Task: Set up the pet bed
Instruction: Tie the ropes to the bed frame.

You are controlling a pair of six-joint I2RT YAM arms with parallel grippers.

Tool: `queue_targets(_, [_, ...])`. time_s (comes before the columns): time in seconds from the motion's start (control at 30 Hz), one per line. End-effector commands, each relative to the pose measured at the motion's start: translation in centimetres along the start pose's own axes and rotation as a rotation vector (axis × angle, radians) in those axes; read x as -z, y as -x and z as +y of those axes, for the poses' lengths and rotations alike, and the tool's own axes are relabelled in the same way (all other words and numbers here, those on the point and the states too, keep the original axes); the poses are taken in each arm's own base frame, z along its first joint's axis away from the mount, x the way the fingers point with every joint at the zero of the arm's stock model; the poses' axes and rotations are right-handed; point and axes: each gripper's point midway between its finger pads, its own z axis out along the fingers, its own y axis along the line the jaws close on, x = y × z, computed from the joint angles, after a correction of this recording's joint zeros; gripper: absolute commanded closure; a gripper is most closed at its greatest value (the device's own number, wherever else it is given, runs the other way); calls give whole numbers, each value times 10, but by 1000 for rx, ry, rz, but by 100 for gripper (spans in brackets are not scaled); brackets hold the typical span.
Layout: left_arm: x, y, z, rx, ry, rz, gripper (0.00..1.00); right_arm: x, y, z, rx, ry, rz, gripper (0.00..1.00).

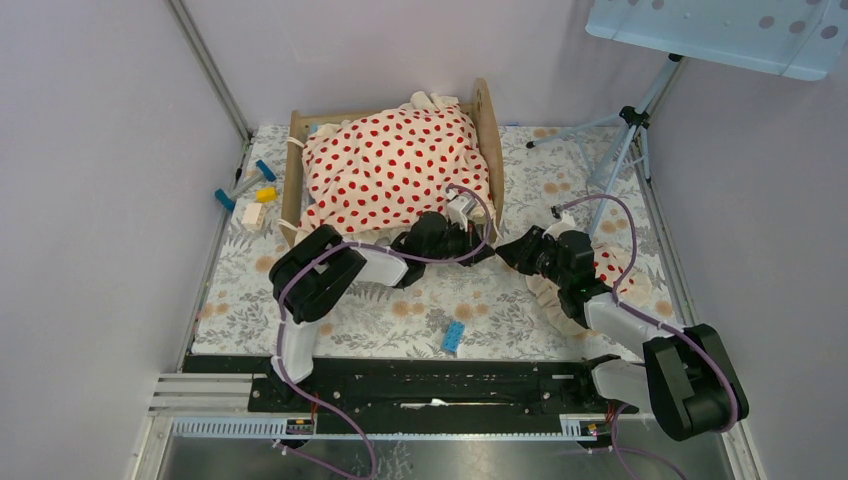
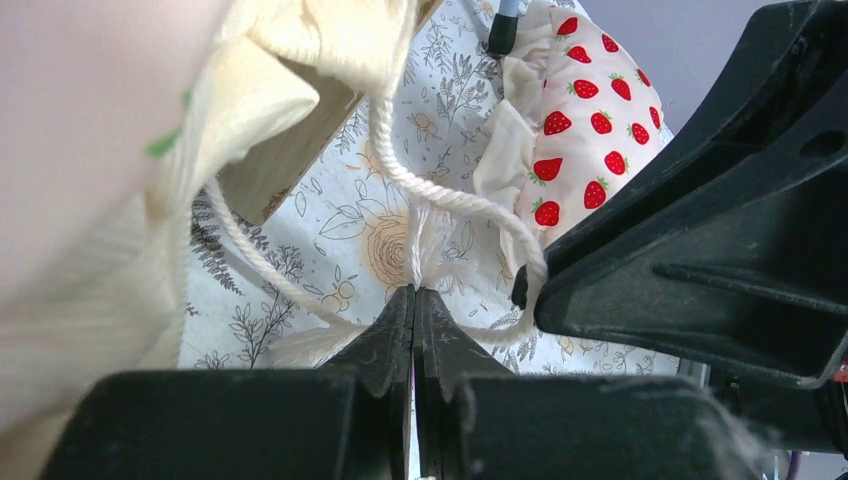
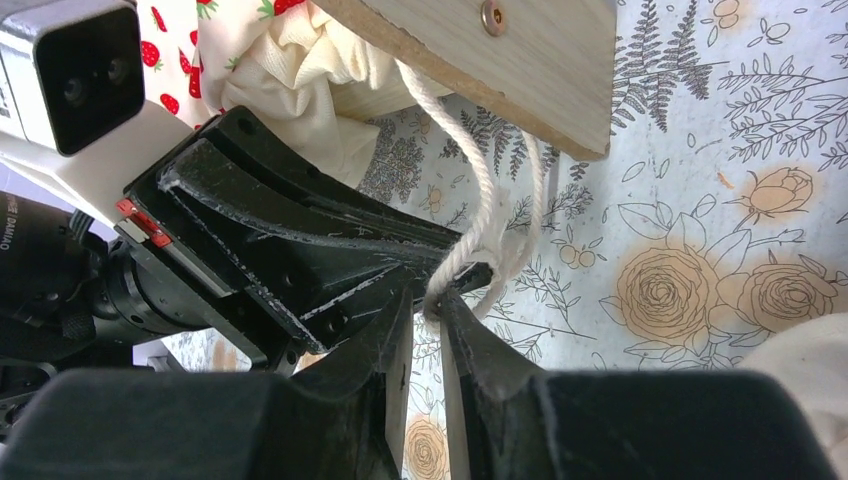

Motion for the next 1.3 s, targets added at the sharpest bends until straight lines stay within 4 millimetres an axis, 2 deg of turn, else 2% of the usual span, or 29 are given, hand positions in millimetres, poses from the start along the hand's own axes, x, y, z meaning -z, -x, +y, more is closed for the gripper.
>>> queue_targets(0.0, [-9, 15, -10, -35, -57, -15, 100, -3, 7, 8, 34, 37, -8, 76])
queue_targets(0.37, [-15, 11, -15, -44, -97, 17, 100, -5, 8, 8, 34, 24, 6, 72])
queue_targets(0.5, [-17, 10, -15, -43, -105, 21, 100, 0, 13, 2, 45, -22, -21, 57])
queue_targets(0.57, [-17, 9, -15, -42, -108, 25, 100, 3, 17, -1, 47, -52, -41, 54])
queue_targets(0.7, [-18, 9, -15, -43, -110, 24, 100, 8, 26, -7, 45, -107, -86, 53])
queue_targets(0.9, [-19, 6, -14, -40, -111, 30, 100, 15, 37, -38, -17, -308, -144, 54])
queue_targets(1.1, [-21, 4, -11, -33, -109, 32, 100, 12, 38, -35, -29, -289, -140, 54])
queue_targets(1.27, [-17, 4, -9, -37, -91, 28, 100, 10, 43, -50, -16, -374, -148, 53])
